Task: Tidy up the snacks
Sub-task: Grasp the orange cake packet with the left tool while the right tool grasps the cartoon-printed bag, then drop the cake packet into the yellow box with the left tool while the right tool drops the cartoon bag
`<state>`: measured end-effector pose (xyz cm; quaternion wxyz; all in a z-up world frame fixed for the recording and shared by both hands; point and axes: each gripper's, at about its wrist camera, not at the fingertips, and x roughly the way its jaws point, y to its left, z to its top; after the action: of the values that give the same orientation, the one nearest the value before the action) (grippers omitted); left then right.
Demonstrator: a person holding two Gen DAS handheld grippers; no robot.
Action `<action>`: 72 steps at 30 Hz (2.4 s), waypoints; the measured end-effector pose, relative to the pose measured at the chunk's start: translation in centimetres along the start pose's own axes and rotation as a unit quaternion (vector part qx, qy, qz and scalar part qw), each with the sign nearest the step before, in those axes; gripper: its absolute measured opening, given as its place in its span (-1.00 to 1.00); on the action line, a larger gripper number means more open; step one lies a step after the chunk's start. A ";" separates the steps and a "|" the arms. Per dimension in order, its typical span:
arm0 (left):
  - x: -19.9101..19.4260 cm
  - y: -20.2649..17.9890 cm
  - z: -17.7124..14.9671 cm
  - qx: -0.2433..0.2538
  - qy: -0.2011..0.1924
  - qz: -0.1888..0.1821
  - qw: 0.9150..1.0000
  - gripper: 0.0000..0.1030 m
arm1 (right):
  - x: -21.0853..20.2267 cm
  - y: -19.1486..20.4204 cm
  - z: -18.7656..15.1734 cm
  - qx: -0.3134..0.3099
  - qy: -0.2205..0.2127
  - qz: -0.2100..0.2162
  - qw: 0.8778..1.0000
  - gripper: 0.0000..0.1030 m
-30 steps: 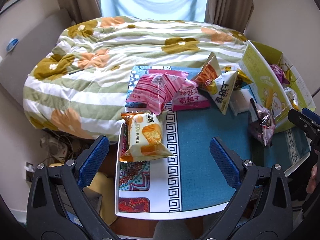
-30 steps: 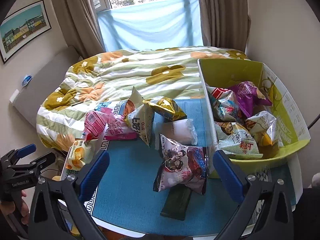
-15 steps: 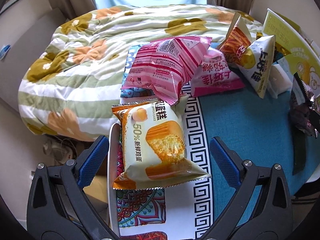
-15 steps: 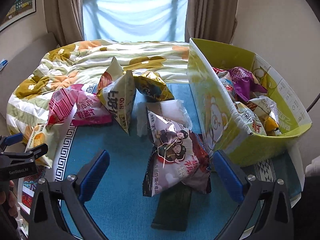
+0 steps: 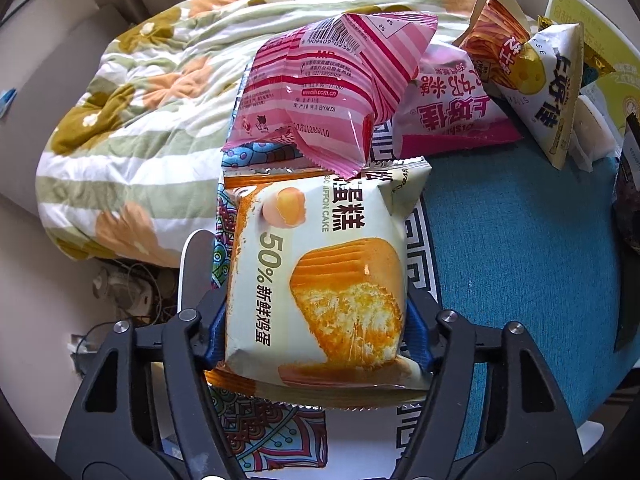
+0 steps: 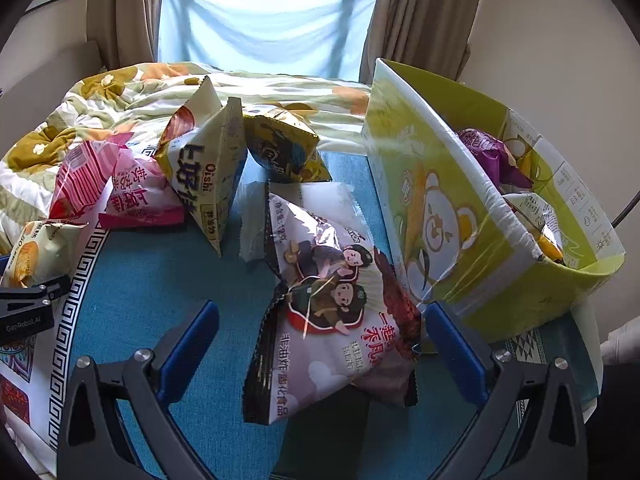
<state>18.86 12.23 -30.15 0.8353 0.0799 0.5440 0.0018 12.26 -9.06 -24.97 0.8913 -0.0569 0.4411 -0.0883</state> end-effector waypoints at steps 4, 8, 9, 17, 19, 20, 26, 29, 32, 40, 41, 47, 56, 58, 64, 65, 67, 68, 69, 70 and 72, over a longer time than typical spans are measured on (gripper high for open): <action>-0.2 -0.1 -0.2 0.004 0.005 -0.008 1.000 0.22 | 0.6 -0.3 -0.1 0.002 0.004 -0.003 1.000 0.99; -0.5 -0.2 -0.4 0.012 0.009 -0.018 1.000 0.20 | 1.1 -0.5 -0.2 0.002 0.008 -0.010 1.000 0.98; -0.6 -0.3 -0.5 0.013 0.009 -0.020 1.000 0.20 | 1.3 -0.6 -0.3 0.002 0.008 -0.011 1.000 0.95; -1.0 -0.6 -1.0 0.022 0.012 -0.033 0.999 0.19 | 2.3 -0.4 -0.3 -0.003 0.013 -0.019 1.000 0.45; -1.1 -0.7 -1.1 0.023 0.013 -0.036 0.999 0.18 | 2.2 -0.4 -0.3 -0.003 0.012 -0.019 1.000 0.41; -1.2 -0.7 -1.2 0.023 0.013 -0.038 0.999 0.18 | 2.1 -0.5 -0.3 -0.002 0.011 -0.018 1.000 0.35; -2.5 -1.0 -1.7 0.027 0.009 -0.051 0.998 0.17 | 0.8 -0.4 -0.4 -0.006 0.004 -0.012 1.000 0.25; -3.5 -1.1 -1.9 0.030 0.004 -0.056 0.998 0.17 | -0.2 -0.4 -0.2 -0.005 -0.001 -0.005 1.000 0.25; -4.7 -1.4 -2.0 0.035 -0.006 -0.060 0.998 0.17 | -1.2 -0.6 0.1 -0.001 -0.005 0.003 1.000 0.24; -9.1 -1.7 -1.3 0.044 -0.040 -0.075 0.995 0.17 | -4.8 -0.9 1.1 0.006 -0.025 0.033 0.999 0.23; -9.7 -1.8 -1.0 0.046 -0.043 -0.078 0.995 0.17 | -5.6 -0.8 1.3 0.006 -0.030 0.036 0.999 0.23; -13.9 -2.9 1.2 0.058 -0.087 -0.095 0.990 0.17 | -9.3 -1.7 3.2 0.017 -0.048 0.066 0.997 0.23; -18.0 -6.6 6.2 0.079 -0.125 -0.107 0.983 0.17 | -13.5 -5.8 7.0 0.051 -0.074 0.095 0.991 0.23; -18.7 -8.0 7.6 0.080 -0.135 -0.109 0.982 0.17 | -13.8 -7.4 7.7 0.058 -0.077 0.099 0.990 0.23; -20.5 -14.2 12.0 0.079 -0.151 -0.113 0.979 0.17 | -13.4 -13.4 10.0 0.064 -0.096 0.092 0.989 0.23; -20.6 -15.4 12.8 0.078 -0.151 -0.118 0.978 0.17 | -13.1 -14.5 10.5 0.064 -0.097 0.091 0.989 0.23; -20.6 -18.1 14.4 0.080 -0.150 -0.122 0.978 0.17 | -12.3 -16.7 11.3 0.063 -0.102 0.089 0.989 0.23; -20.6 -19.6 15.3 0.081 -0.150 -0.124 0.977 0.17 | -11.8 -17.9 11.8 0.063 -0.102 0.089 0.989 0.23; -20.5 -21.0 15.9 0.082 -0.150 -0.127 0.977 0.17 | -11.4 -19.0 12.2 0.065 -0.103 0.088 0.989 0.23; -20.3 -22.4 16.7 0.082 -0.148 -0.129 0.977 0.17 | -10.8 -20.2 12.6 0.067 -0.102 0.089 0.989 0.23; -19.6 -25.1 18.2 0.079 -0.143 -0.134 0.977 0.17 | -9.6 -22.4 13.3 0.068 -0.099 0.094 0.988 0.23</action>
<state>25.30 -16.67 -8.51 0.8881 0.0715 0.4230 -0.1651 14.73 -28.64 -5.48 0.9367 0.0375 0.3471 -0.0279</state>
